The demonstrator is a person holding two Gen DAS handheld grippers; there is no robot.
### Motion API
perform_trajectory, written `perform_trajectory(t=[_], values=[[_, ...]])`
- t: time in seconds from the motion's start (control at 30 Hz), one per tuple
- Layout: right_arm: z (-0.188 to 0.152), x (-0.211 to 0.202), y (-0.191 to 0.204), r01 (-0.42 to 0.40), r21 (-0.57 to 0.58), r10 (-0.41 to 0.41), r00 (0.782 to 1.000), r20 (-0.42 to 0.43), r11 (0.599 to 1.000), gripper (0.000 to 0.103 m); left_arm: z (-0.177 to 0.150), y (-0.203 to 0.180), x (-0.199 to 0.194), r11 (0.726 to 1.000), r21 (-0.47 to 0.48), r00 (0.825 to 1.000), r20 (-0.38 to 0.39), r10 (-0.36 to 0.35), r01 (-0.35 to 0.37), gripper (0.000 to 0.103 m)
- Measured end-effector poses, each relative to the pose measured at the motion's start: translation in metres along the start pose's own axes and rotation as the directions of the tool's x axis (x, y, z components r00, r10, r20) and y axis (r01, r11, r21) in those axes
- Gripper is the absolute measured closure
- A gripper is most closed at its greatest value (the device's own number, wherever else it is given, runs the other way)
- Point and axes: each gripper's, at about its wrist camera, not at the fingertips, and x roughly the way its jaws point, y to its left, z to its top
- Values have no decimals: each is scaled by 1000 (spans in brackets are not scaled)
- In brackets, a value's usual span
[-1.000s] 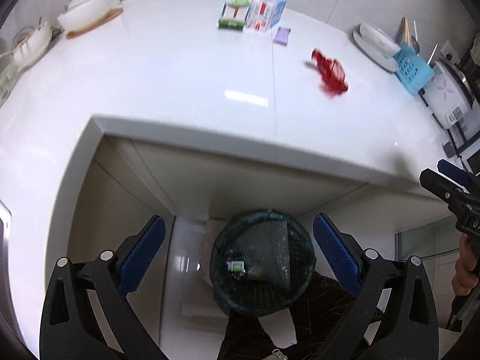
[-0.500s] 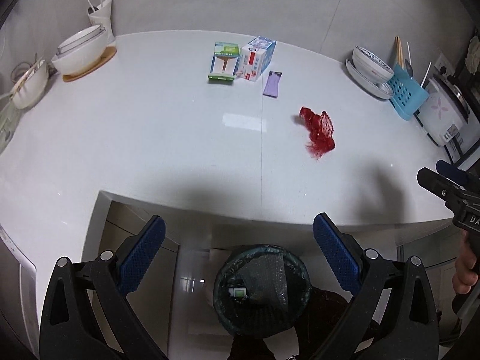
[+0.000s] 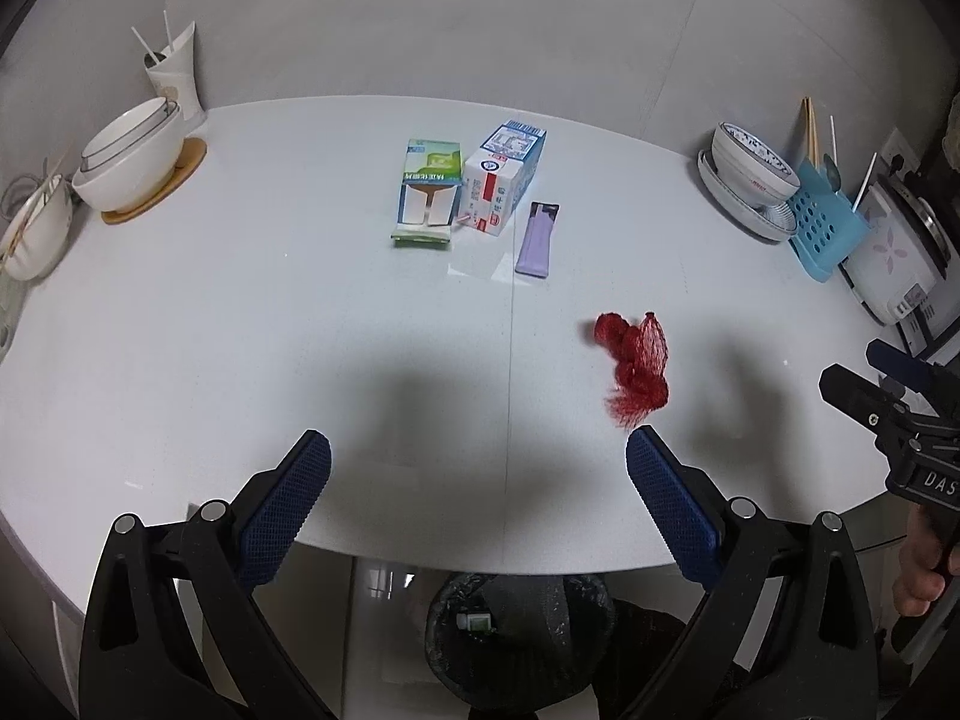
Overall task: Collect trash
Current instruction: 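Grasp the blue milk carton with the left tool while the right tool grasps the red mesh net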
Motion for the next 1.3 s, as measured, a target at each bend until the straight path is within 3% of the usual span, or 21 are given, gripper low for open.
perform_trajectory(t=[0.5, 0.87, 1.13, 1.3], values=[[33, 42, -8, -3, -18, 2, 998, -57, 1000, 10, 81, -14, 56, 1000, 26, 1000, -7, 11, -11, 6], [43, 83, 5, -69, -66, 59, 989, -135, 995, 10, 144, -20, 109, 997, 62, 998, -16, 57, -56, 6], [46, 117, 26, -120, -110, 94, 972, -216, 987, 20, 183, -24, 159, 989, 119, 993, -70, 93, -84, 8], [43, 140, 39, -144, -117, 104, 950, -293, 983, 31, 191, -36, 178, 984, 157, 990, -100, 102, -86, 18]])
